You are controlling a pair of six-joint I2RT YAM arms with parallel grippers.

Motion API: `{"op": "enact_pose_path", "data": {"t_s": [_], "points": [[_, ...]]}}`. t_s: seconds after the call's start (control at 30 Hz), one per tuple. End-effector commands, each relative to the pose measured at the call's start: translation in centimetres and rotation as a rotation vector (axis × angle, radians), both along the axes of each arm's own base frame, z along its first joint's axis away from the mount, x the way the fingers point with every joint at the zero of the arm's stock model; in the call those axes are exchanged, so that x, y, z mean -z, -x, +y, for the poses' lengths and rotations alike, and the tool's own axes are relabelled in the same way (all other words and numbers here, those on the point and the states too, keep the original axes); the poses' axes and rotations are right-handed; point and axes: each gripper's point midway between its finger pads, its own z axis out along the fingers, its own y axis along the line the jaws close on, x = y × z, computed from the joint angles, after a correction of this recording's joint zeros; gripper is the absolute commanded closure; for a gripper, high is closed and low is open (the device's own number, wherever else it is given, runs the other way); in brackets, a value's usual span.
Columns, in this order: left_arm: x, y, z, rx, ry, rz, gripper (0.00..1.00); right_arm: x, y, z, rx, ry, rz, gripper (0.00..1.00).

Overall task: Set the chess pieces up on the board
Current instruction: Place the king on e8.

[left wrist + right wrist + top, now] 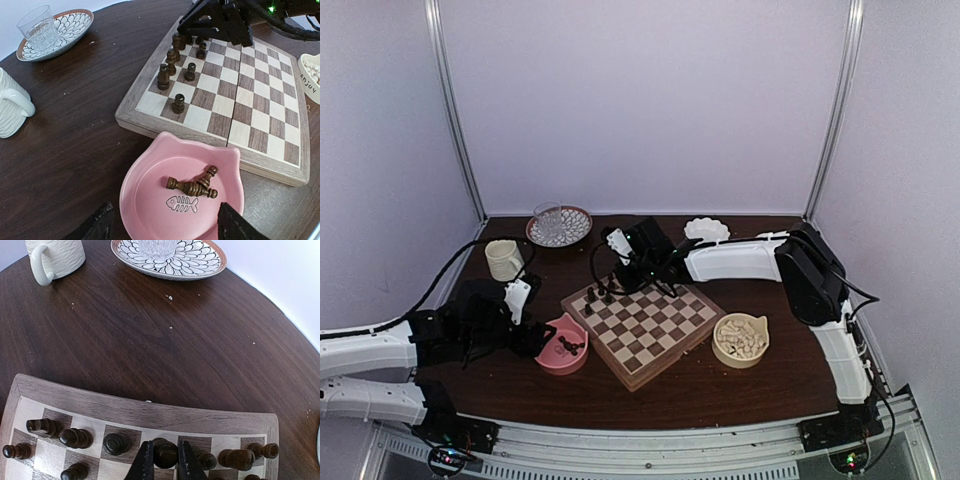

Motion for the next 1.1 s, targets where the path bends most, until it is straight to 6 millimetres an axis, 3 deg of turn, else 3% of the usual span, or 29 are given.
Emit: {"op": "enact_pose_path", "data": {"t_s": [0.0,0.4,0.83,1.07], "points": [[-0.5,-0.2,-0.3,-0.002,0.028,-0.003,0.29,-0.3,-0.4,-0.1,0.004,-0.007,-0.003,1.00],[-0.5,-0.2,-0.3,-0.002,0.028,0.001,0.29,0.2,-0.2,0.0,-0.004,-0.004,0.012,0.94],[-0.3,-0.2,-0.3,-0.002,0.024,0.009,0.28,-0.8,-0.2,0.1,-0.010,-0.016,0.003,0.82],[-0.2,-0.2,-0.4,0.000,0.024,0.012,0.28,-1.1,-0.1,0.1,-0.013,-0.019,0.002,0.81]]}}
